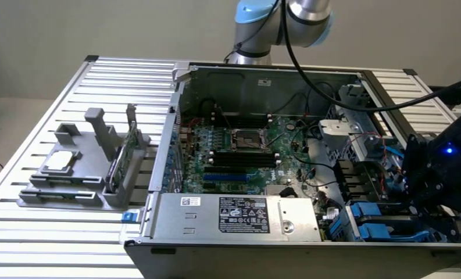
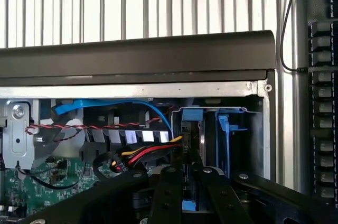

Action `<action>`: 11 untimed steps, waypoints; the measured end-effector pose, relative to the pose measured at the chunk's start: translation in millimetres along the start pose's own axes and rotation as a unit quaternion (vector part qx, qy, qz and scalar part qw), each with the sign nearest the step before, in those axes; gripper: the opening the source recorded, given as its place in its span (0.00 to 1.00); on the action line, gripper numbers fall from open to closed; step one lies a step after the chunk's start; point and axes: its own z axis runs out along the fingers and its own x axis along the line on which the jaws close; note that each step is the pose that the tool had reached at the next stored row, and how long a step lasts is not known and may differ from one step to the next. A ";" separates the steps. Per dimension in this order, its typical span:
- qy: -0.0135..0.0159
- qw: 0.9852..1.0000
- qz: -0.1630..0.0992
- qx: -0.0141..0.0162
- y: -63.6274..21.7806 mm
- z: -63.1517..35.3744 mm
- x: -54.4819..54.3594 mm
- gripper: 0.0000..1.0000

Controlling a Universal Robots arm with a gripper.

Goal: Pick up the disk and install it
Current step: 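Insert the first disk wire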

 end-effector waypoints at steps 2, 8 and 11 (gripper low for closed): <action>0.000 1.000 0.002 0.000 0.0 0.0 0.0 0.17; -0.001 1.000 0.005 -0.001 0.0 0.1 0.0 0.17; -0.002 1.000 0.006 -0.001 -0.3 0.1 0.1 0.17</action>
